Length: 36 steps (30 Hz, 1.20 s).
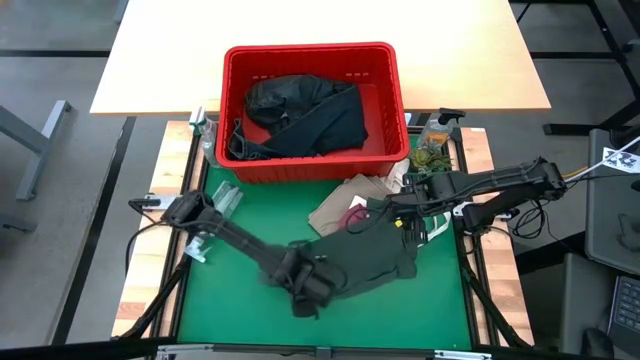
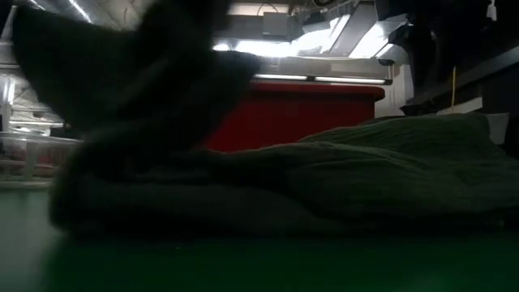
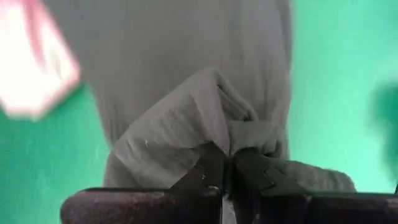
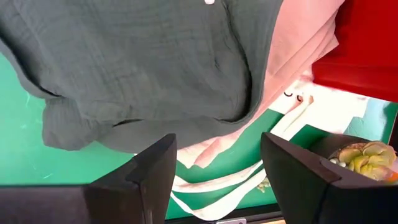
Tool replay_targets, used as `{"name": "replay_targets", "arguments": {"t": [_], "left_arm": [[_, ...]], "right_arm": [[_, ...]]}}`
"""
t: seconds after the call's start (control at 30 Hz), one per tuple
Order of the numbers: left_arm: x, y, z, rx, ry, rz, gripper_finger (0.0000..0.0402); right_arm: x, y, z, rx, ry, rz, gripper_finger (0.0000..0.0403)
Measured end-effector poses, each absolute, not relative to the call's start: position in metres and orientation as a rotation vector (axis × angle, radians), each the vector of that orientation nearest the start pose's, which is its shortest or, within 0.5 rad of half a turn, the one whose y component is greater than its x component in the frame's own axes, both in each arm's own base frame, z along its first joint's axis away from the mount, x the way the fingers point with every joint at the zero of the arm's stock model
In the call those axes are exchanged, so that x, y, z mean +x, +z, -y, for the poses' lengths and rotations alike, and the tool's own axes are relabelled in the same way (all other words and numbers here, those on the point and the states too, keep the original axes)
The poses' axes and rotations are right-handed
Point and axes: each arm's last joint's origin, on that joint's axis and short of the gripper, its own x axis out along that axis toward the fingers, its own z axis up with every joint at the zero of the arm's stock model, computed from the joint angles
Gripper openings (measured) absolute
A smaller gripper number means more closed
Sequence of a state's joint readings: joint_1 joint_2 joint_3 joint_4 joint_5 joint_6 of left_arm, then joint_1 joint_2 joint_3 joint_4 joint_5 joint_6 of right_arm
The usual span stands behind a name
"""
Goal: Fold laundry
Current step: Fold the green polo shirt
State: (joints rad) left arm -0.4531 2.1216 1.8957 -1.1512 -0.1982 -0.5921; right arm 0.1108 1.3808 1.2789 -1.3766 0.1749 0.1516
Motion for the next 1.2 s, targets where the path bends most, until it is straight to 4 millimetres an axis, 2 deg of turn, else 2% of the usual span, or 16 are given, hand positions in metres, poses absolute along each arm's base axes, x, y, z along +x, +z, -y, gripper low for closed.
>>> {"name": "replay_targets", "arguments": {"t": [0.3,0.67,0.9,1.0,1.2], "left_arm": [[0.439,0.251,0.144,-0.050,0.011,-0.980,0.0005],[0.471,0.274,0.123,-0.061,-0.049,-0.646,0.0005],[0.482,0.285,0.114,-0.073,-0.049,-0.495,0.0005],[0.488,0.283,0.114,-0.081,-0.050,-0.454,0.0005],[0.503,0.247,0.114,-0.073,-0.048,-0.490,0.0005]], "right_arm": [[0.225,0.303,-0.020,-0.092,-0.159,-1.455,0.0233],[0.195,0.330,-0.016,-0.086,-0.180,-1.311,0.0233],[0.183,0.340,-0.014,-0.078,-0.185,-1.241,0.0233],[0.184,0.343,-0.014,-0.071,-0.184,-1.206,0.0233],[0.185,0.343,-0.014,-0.067,-0.183,-1.190,0.0233]]}}
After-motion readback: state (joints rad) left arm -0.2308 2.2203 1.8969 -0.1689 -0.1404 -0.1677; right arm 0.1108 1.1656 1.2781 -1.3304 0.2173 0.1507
